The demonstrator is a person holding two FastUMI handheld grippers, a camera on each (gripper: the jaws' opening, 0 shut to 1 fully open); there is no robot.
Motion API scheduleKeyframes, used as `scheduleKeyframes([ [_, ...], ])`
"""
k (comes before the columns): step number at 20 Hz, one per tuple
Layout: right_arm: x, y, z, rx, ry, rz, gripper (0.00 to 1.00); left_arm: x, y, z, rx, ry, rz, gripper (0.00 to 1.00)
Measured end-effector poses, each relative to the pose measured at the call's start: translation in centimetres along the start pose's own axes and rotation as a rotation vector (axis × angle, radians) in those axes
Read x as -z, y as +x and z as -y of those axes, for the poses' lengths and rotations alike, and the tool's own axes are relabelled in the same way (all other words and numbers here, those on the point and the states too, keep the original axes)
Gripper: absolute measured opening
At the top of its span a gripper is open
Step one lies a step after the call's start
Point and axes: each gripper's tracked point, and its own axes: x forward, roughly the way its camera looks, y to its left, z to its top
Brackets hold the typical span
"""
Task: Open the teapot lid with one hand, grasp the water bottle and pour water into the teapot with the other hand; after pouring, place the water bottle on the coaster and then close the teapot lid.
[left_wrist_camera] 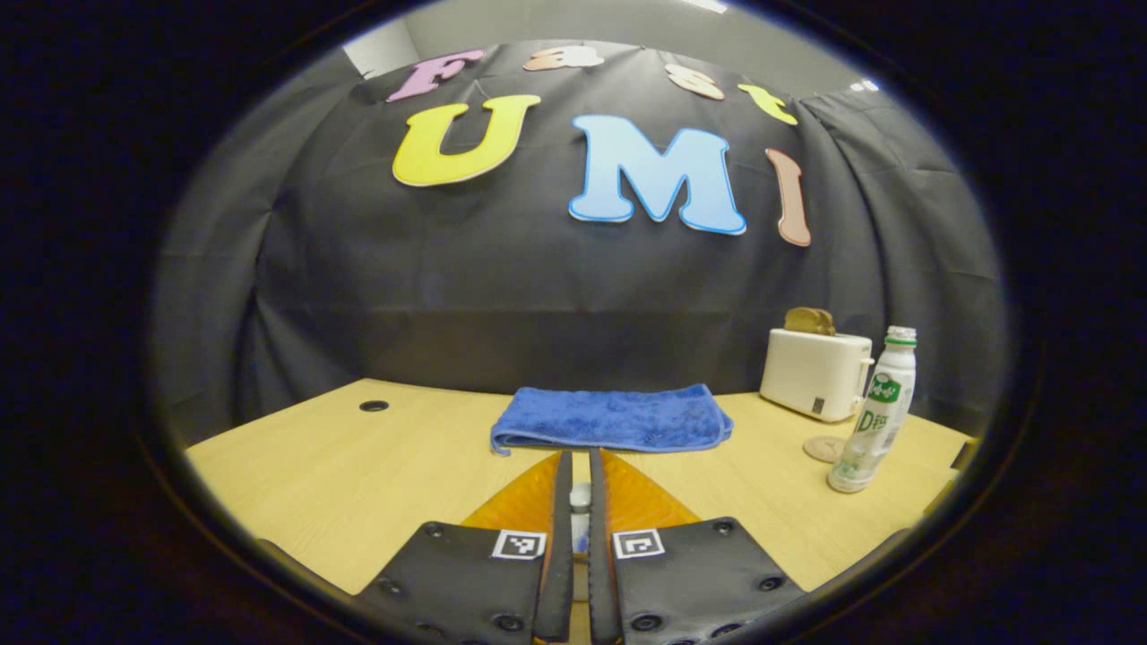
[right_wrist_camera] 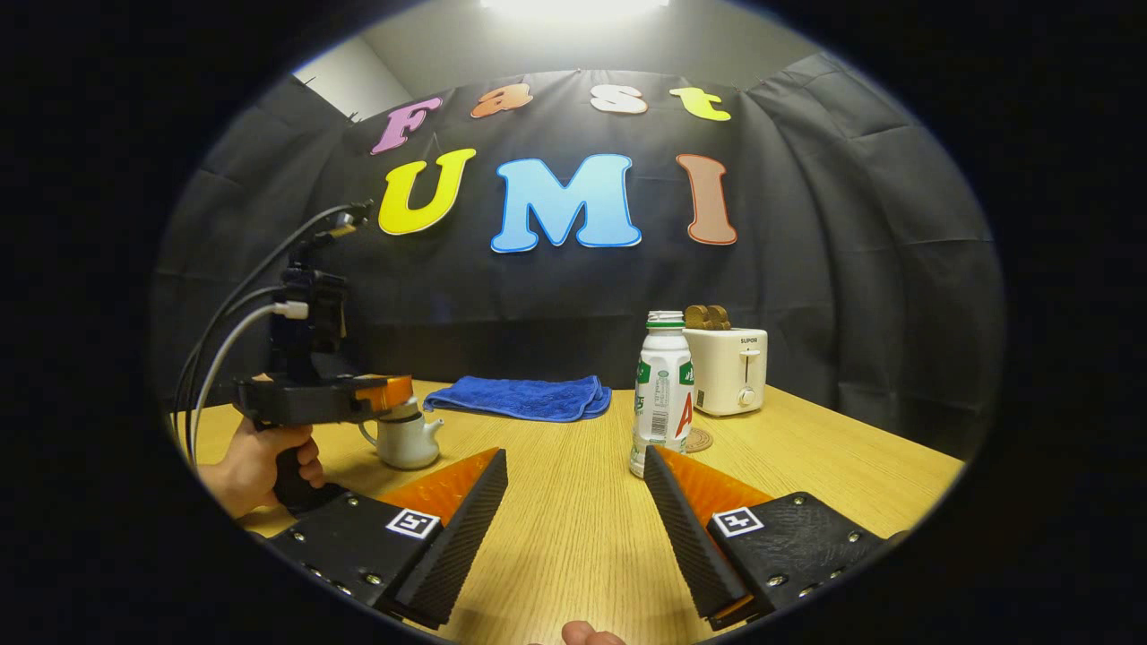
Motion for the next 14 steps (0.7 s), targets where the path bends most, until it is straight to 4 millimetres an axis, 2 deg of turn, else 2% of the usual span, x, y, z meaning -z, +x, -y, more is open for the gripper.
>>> scheduleKeyframes([
  [1,0.1,0.1,0.0,-0.002,0.004,0.0,0.95,-0.5,-0.4,-0.3,-0.002,-0.009,0.01,0.13],
  [2,0.0,0.0,0.0,-0.009,0.014,0.001,0.95,-1.0,-1.0,-0.3,0.003,-0.021,0.022,0.18],
  [3,-0.2,0.1,0.0,-0.014,0.019,0.007,0.95,-1.4,-1.6,-0.4,0.007,-0.029,0.025,0.13],
  [6,-1.4,0.5,2.2,0.035,-0.032,0.026,0.94,-2.8,-4.5,-0.5,0.022,-0.03,0.053,0.17],
  [7,-2.0,0.8,3.1,0.051,-0.045,0.037,0.95,-3.3,-5.9,-0.4,0.032,-0.03,0.06,0.18],
  [8,-2.6,1.4,4.1,0.07,-0.045,0.044,0.95,-3.6,-7.4,-0.5,0.039,-0.031,0.066,0.13],
  [10,-3.3,2.8,6.1,0.107,-0.036,0.047,0.94,-4.4,-10.9,-0.3,0.058,-0.033,0.082,0.14],
  [11,-3.7,3.5,7.0,0.129,-0.038,0.051,0.94,-4.4,-12.6,0.0,0.073,-0.031,0.086,0.13],
  [12,-3.8,4.4,7.9,0.148,-0.04,0.047,0.95,-4.3,-14.4,0.5,0.087,-0.025,0.091,0.18],
  [14,-3.3,6.1,8.3,0.15,-0.034,0.028,0.95,-3.6,-17.2,1.7,0.109,0.01,0.097,0.17],
])
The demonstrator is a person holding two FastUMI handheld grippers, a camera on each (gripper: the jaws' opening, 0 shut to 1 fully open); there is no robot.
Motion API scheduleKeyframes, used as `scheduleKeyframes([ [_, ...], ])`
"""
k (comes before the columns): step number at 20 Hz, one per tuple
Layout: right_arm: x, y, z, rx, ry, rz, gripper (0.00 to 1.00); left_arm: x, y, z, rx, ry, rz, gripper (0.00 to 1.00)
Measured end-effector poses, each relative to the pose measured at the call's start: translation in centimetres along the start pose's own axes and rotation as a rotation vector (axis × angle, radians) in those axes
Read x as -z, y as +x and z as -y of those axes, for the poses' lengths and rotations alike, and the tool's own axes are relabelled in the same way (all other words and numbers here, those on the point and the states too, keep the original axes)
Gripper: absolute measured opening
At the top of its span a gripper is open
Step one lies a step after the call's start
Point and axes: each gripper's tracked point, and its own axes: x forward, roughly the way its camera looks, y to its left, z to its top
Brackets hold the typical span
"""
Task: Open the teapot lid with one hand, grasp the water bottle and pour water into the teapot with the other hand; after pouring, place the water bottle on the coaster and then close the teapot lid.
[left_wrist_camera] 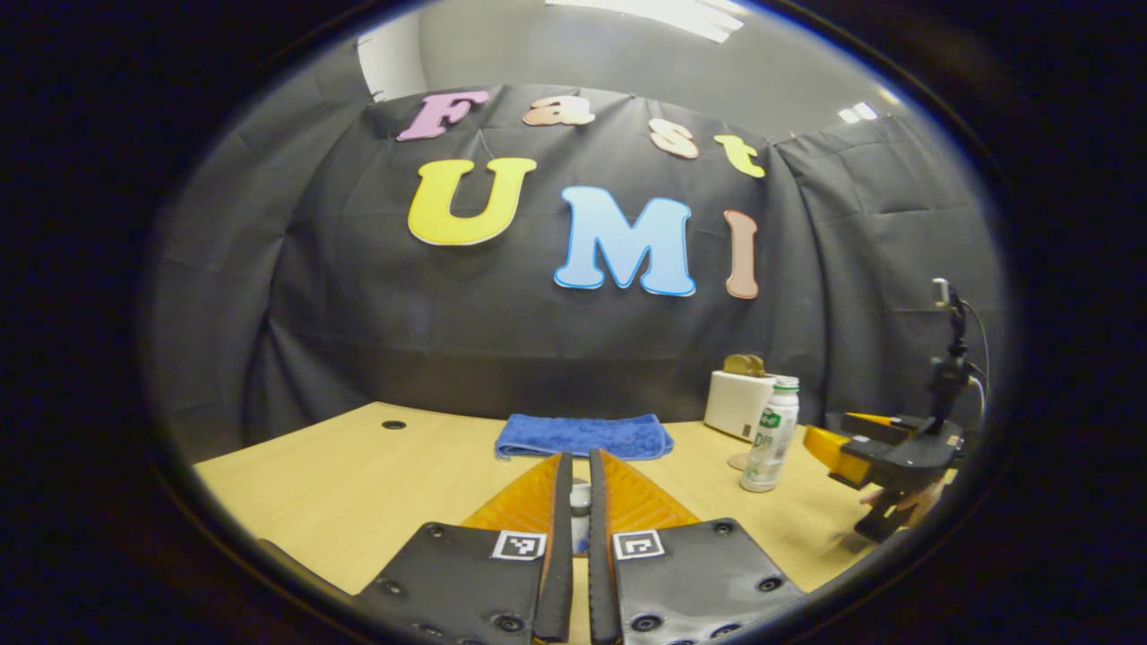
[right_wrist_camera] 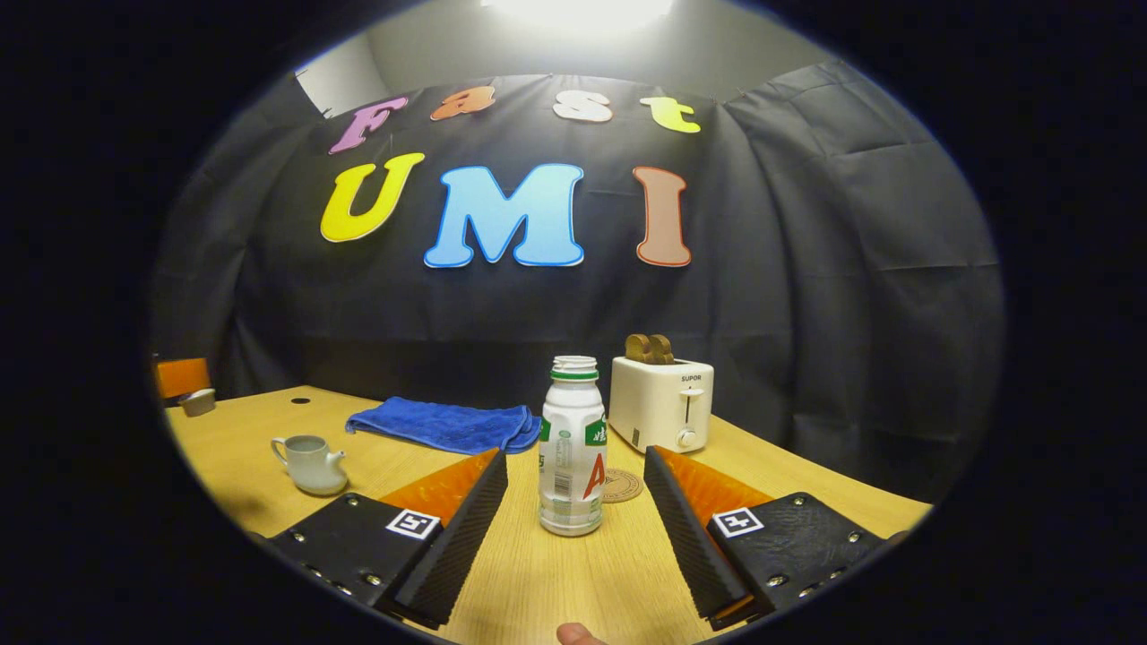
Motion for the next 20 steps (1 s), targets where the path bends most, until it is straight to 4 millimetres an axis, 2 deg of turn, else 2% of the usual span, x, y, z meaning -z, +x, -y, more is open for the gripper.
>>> scheduleKeyframes([
  [1,0.3,0.9,-0.1,-0.004,-0.004,-0.014,0.95,0.2,-1.0,0.9,0.014,0.016,-0.001,0.17],
  [2,0.7,1.7,-0.2,-0.004,-0.013,-0.026,0.95,0.6,-1.7,1.8,0.035,0.031,-0.006,0.13],
  [3,1.1,2.5,-0.1,0.001,-0.023,-0.041,0.95,0.8,-2.2,2.6,0.05,0.039,-0.009,0.17],
  [4,1.7,3.2,-0.2,0.002,-0.024,-0.06,0.95,0.8,-2.6,3.4,0.069,0.037,-0.009,0.13],
  [5,2.1,3.9,-0.3,0.003,-0.025,-0.073,0.95,0.8,-2.8,4.0,0.083,0.028,-0.01,0.18],
  [8,2.8,5.4,0.0,0.016,-0.046,-0.097,0.95,1.7,-3.2,5.0,0.115,-0.008,-0.031,0.18],
  [14,4.8,8.2,0.1,0.013,-0.041,-0.167,0.95,2.0,-4.7,5.1,0.12,-0.016,-0.045,0.18],
  [17,5.1,9.5,0.4,0.016,0.018,-0.181,0.95,1.3,-5.7,4.6,0.101,0.008,-0.023,0.17],
  [20,5.2,10.6,0.4,0.014,0.025,-0.176,0.95,1.7,-6.2,4.4,0.093,0.012,-0.025,0.17],
])
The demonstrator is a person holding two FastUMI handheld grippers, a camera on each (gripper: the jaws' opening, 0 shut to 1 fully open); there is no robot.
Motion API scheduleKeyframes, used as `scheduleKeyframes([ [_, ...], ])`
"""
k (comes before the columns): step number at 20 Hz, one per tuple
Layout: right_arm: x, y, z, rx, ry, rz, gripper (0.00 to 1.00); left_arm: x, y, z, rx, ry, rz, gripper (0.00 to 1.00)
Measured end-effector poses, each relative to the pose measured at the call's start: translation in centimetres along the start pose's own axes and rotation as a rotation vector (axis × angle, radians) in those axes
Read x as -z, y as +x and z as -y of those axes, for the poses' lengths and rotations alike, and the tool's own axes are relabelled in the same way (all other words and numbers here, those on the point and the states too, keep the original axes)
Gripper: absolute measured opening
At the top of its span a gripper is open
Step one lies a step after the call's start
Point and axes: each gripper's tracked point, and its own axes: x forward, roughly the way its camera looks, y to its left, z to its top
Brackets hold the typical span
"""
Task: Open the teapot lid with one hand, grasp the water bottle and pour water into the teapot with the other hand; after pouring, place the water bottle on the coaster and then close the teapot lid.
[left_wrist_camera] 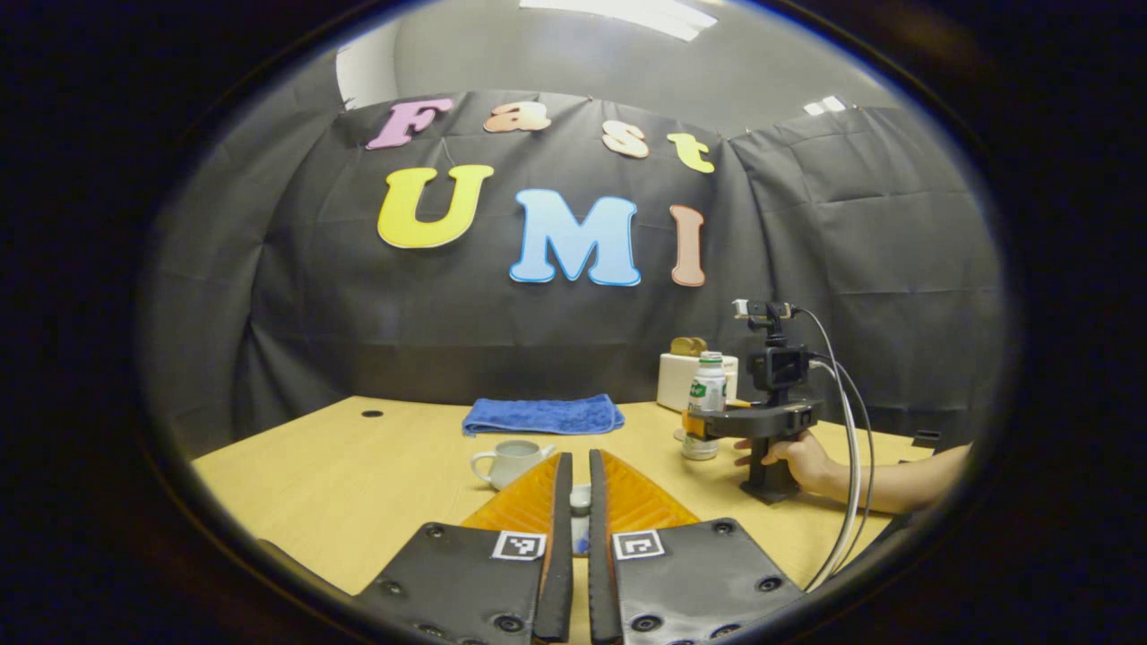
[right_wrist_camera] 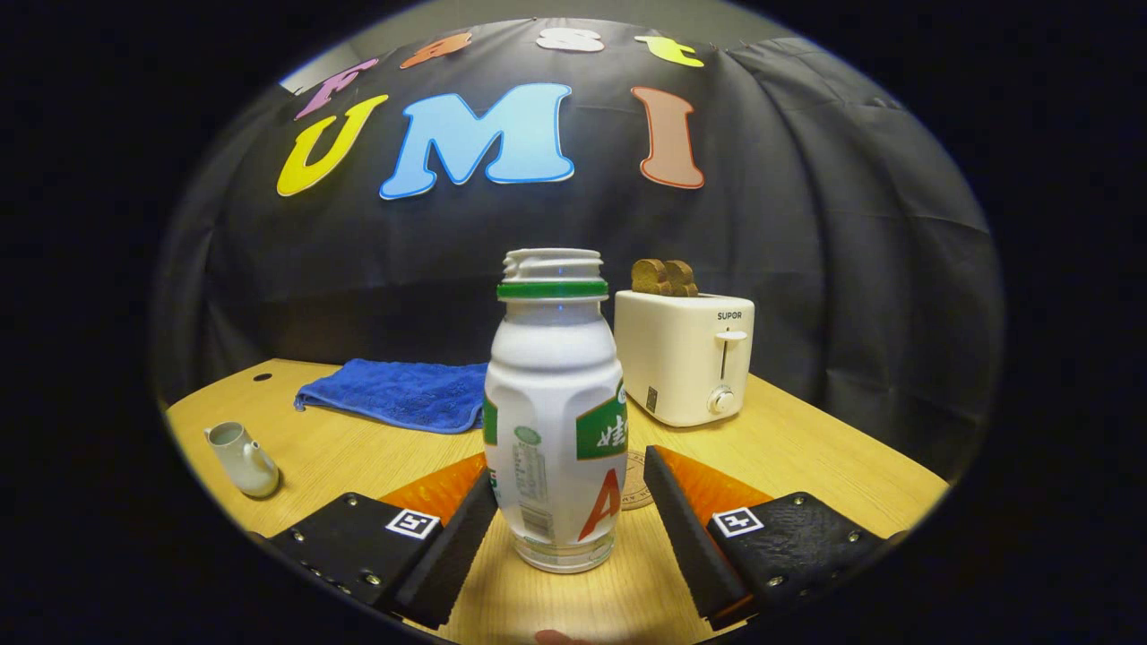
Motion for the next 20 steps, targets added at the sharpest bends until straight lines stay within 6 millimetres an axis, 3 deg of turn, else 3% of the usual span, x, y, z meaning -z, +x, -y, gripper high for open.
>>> scheduleKeyframes([
  [1,-0.3,0.2,-0.2,0.0,-0.009,0.014,0.95,0.2,-0.1,0.0,0.0,-0.007,-0.006,0.13],
  [2,-0.2,0.4,-0.1,0.004,-0.021,0.014,0.93,0.3,-0.1,-0.1,-0.002,-0.015,-0.01,0.17],
  [3,-0.3,0.4,-0.1,0.008,-0.026,0.018,0.81,0.5,-0.1,-0.2,-0.002,-0.021,-0.015,0.17],
  [4,-0.3,0.3,-0.1,0.003,-0.025,0.02,0.75,0.6,-0.3,-0.3,-0.005,-0.027,-0.018,0.17],
  [10,-1.5,-1.1,-0.7,-0.004,-0.12,0.053,0.72,0.0,-1.5,-0.7,-0.004,-0.033,-0.002,0.18],
  [15,-2.9,-2.8,-3.6,-0.033,-0.351,0.07,0.72,-0.3,-3.4,-1.4,-0.011,-0.037,0.022,0.18],
  [20,-3.2,-3.7,-8.0,-0.072,-0.641,0.094,0.72,0.6,-5.1,-2.3,-0.03,-0.038,0.022,0.17],
])
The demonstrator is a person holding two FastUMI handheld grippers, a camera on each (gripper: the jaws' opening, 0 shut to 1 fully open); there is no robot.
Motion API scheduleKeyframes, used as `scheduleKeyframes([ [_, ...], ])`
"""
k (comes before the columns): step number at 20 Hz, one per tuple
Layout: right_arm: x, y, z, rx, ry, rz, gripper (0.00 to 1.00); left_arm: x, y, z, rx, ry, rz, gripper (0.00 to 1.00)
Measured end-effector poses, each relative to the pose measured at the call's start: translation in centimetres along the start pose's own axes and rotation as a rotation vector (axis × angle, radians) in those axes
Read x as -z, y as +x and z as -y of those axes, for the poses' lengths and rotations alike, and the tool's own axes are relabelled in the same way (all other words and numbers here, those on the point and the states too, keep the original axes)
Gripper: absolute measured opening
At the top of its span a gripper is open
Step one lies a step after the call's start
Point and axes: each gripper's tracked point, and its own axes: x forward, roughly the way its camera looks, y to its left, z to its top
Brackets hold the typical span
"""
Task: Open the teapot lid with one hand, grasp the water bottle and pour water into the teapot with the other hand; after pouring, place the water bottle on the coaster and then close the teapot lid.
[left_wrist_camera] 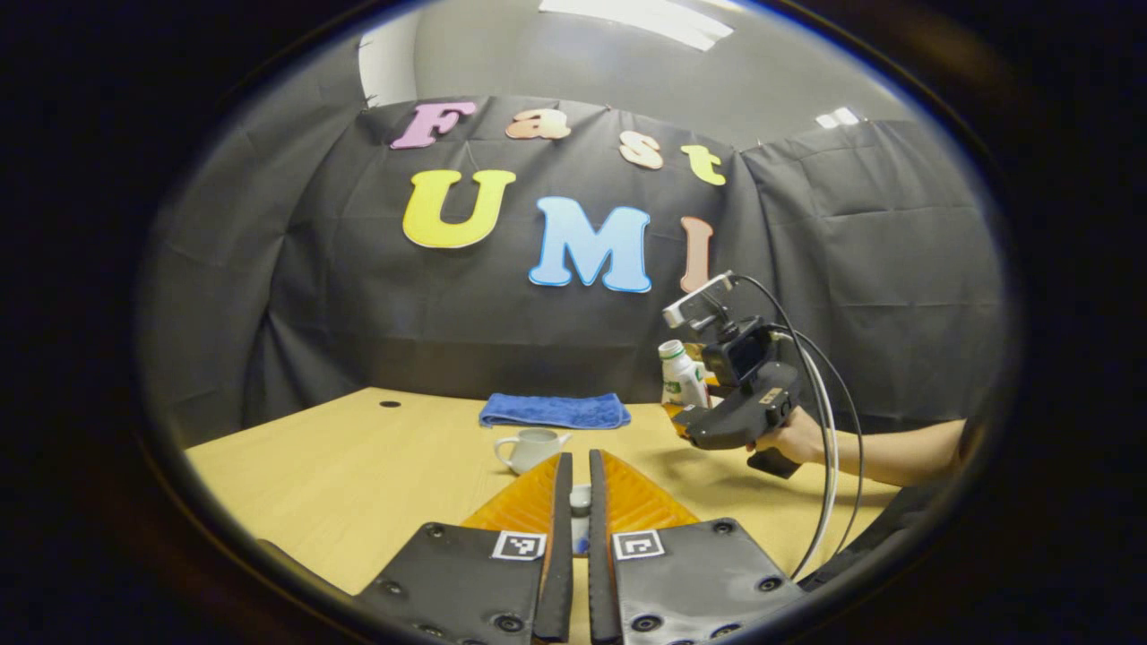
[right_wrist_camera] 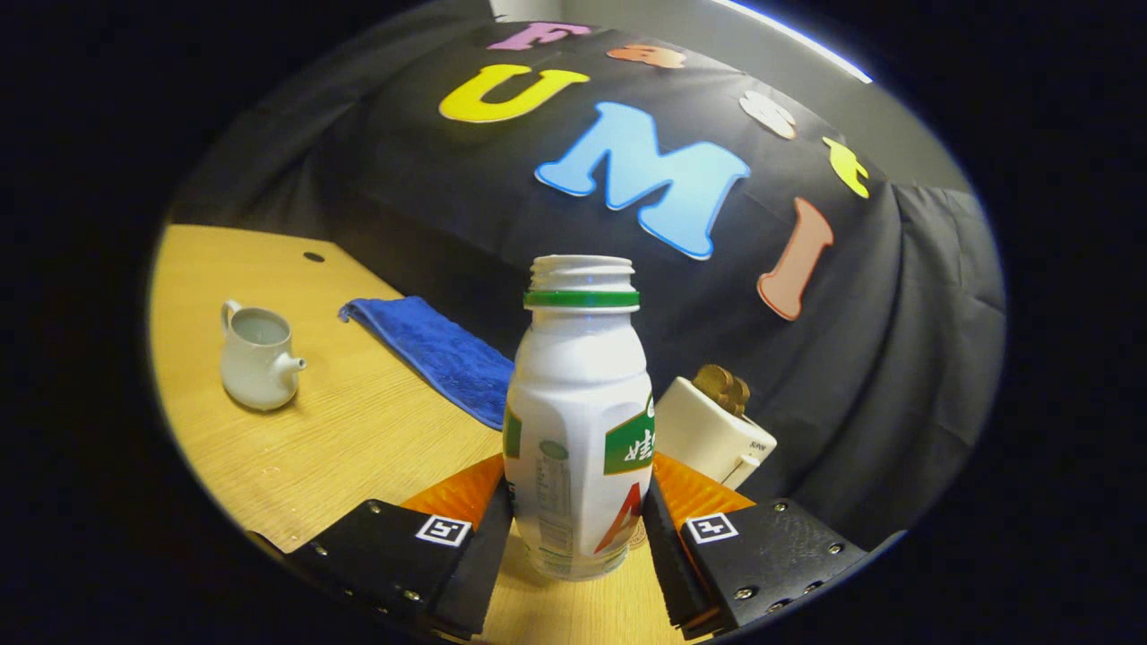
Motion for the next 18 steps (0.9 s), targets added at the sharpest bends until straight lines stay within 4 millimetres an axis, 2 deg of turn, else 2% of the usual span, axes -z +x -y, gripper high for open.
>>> scheduleKeyframes([
  [3,-1.2,0.2,-2.4,-0.034,-0.133,0.012,0.72,0.2,-0.8,-0.6,-0.008,0.001,-0.002,0.17],
  [5,-1.8,0.5,-3.8,-0.051,-0.231,0.017,0.72,0.2,-1.3,-1.0,-0.016,0.005,0.005,0.13],
  [6,-2.1,0.5,-4.3,-0.051,-0.282,0.024,0.72,0.2,-1.5,-1.2,-0.02,0.007,0.01,0.18],
  [7,-2.3,0.5,-4.7,-0.049,-0.333,0.03,0.72,0.1,-1.7,-1.5,-0.025,0.009,0.014,0.13],
  [8,-2.5,0.5,-5.2,-0.049,-0.376,0.037,0.72,0.1,-2.0,-1.8,-0.031,0.013,0.019,0.13],
  [9,-2.6,0.5,-5.6,-0.048,-0.417,0.039,0.72,-0.1,-2.1,-2.0,-0.036,0.016,0.024,0.13],
  [10,-2.7,0.7,-6.1,-0.052,-0.456,0.04,0.72,-0.3,-2.3,-2.1,-0.039,0.017,0.028,0.17],
  [11,-2.8,0.7,-6.5,-0.057,-0.482,0.044,0.72,-0.3,-2.3,-2.2,-0.038,0.017,0.03,0.13],
  [12,-3.2,1.1,-6.8,-0.059,-0.51,0.046,0.72,-0.2,-2.1,-2.2,-0.038,0.014,0.032,0.17],
  [14,-3.8,1.7,-7.5,-0.059,-0.567,0.05,0.72,-0.1,-2.1,-2.1,-0.036,0.007,0.029,0.18],
  [18,-3.4,0.8,-8.9,-0.058,-0.662,0.06,0.72,0.9,-2.8,-0.9,-0.018,0.012,0.015,0.18],
])
